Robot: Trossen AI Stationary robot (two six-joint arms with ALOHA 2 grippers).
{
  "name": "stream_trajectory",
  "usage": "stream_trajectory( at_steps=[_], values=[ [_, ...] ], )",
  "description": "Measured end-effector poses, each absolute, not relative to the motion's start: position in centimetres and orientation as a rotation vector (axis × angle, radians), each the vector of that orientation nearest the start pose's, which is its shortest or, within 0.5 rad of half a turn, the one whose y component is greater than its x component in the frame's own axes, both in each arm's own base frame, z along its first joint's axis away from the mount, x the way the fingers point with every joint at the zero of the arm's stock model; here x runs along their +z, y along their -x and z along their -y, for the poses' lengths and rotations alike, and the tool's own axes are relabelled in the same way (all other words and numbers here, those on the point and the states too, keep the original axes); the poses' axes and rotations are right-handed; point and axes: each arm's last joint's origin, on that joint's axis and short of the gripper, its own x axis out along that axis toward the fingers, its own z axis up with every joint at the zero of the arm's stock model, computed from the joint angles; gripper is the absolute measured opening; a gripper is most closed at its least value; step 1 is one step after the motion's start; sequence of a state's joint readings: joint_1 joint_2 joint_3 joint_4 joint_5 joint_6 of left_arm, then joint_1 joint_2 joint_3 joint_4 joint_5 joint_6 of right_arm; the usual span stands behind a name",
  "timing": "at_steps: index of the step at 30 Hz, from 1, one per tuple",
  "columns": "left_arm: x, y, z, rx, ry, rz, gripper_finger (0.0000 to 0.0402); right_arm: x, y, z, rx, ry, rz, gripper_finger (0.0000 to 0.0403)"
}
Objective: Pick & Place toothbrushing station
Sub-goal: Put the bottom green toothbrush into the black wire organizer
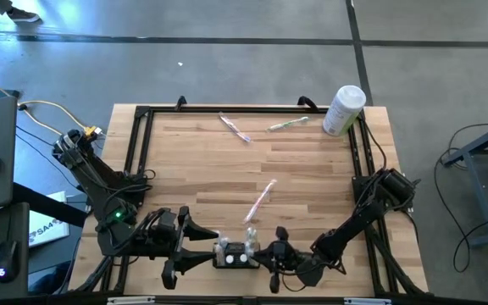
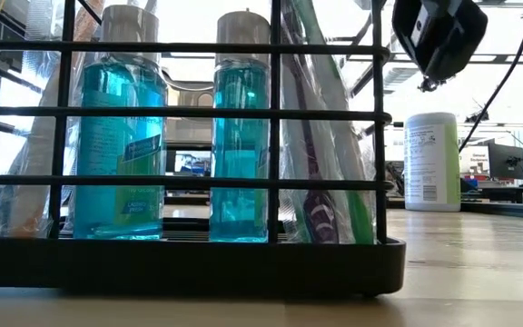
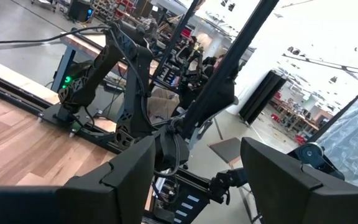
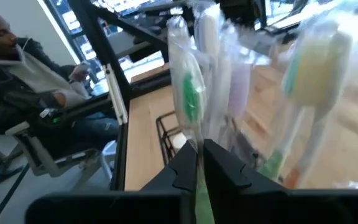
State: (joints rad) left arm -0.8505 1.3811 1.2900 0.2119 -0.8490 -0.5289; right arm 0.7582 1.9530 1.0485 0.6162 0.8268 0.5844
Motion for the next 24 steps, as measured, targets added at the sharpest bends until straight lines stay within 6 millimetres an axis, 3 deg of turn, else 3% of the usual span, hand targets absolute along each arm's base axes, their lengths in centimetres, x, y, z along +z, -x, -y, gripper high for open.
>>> stream_trajectory(
  at_steps=[12, 24],
  values=[
    [41.06, -21.81, 21.56, -0.023, 0.619, 0.078, 0.0235, 16.64, -30.52, -26.09, -0.105, -0.384, -0.193, 0.0128],
    [41.04, -21.81, 21.56, -0.022, 0.617, 0.076, 0.0235, 16.79, -30.45, -26.14, -0.102, -0.362, -0.188, 0.0168]
  ],
)
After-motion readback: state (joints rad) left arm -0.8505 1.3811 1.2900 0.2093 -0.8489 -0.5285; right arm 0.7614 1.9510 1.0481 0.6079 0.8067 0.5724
